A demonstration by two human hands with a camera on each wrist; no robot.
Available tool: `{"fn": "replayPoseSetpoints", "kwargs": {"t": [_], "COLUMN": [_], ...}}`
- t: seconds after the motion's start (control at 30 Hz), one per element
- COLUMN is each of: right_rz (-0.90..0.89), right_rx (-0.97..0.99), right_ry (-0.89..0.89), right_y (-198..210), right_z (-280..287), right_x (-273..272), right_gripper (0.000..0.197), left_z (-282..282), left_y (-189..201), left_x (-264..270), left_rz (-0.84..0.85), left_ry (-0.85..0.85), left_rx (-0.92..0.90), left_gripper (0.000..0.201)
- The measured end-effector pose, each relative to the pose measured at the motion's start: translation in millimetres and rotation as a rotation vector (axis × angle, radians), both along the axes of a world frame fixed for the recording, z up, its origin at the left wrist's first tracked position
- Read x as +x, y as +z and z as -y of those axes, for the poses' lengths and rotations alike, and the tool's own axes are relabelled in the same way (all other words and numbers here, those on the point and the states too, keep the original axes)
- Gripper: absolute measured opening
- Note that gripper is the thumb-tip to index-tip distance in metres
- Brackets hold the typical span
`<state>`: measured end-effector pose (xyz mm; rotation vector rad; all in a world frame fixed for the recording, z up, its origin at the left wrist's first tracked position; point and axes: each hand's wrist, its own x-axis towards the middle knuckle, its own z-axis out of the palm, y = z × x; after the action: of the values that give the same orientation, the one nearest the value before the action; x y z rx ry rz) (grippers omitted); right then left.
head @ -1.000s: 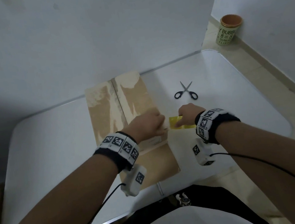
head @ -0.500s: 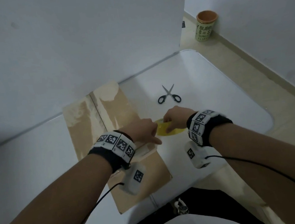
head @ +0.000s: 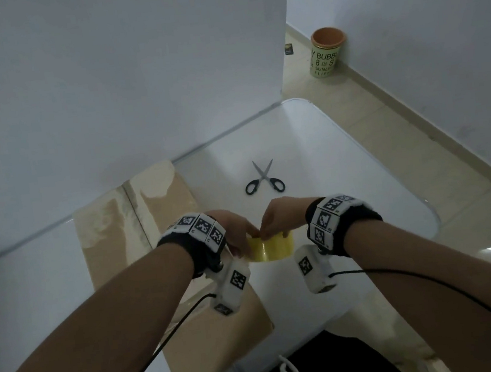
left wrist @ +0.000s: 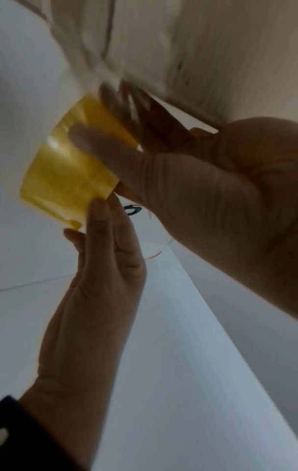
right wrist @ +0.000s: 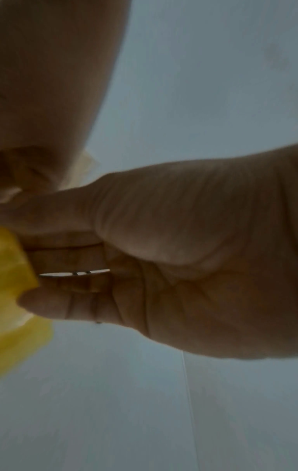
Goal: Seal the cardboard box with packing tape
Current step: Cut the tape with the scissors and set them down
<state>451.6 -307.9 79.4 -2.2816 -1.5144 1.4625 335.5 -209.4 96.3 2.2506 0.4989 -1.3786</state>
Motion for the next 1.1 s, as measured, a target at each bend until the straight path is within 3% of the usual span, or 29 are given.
{"fn": "replayPoseSetpoints", "kwargs": {"t": [0.07,0.17,0.37,0.5,0.8,0.9,1.0,1.1], "right_rz": [-0.077,0.018,0.360,0.337,0.232,0.286,0.369,0.430], "right_rx": [0.126,0.209,0.052,0.067,0.096,0.056,0.016,-0.016], "right_ry": [-0.228,-0.409,-0.104,0.005,0.111,0.098,0.037,-0.051], "right_y": [-3,-7,-37,-61,-101,-108,-113,-124], "right_z": [-2,-7,-16,-23,-52,-52,-45,-36], "right_x": [17,55,83,84,81,86,94,98], "right_gripper": [0.027,0.024,0.032,0.038,0.067,0.061,0.042,0.049], "left_z": [0,-2,-8,-10,-13,-13,-14,-14], "left_y": [0,-1,3,1,-4,-6,-9,-9], "left_x": [0,5,12,14,19,19,20,19], "left_rz": [-0.028,-0.092,-0.098,-0.135,-0.188,-0.192,-0.199,-0.201], "left_ry": [0.016,0.078,0.218,0.286,0.273,0.292,0.304,0.299], "left_rx": [-0.035,-0.120,-0.172,-0.177,-0.148,-0.151,-0.155,-0.149], "left_gripper": [0.056,0.051,0.058,0.060,0.058,0.054,0.054,0.052]}}
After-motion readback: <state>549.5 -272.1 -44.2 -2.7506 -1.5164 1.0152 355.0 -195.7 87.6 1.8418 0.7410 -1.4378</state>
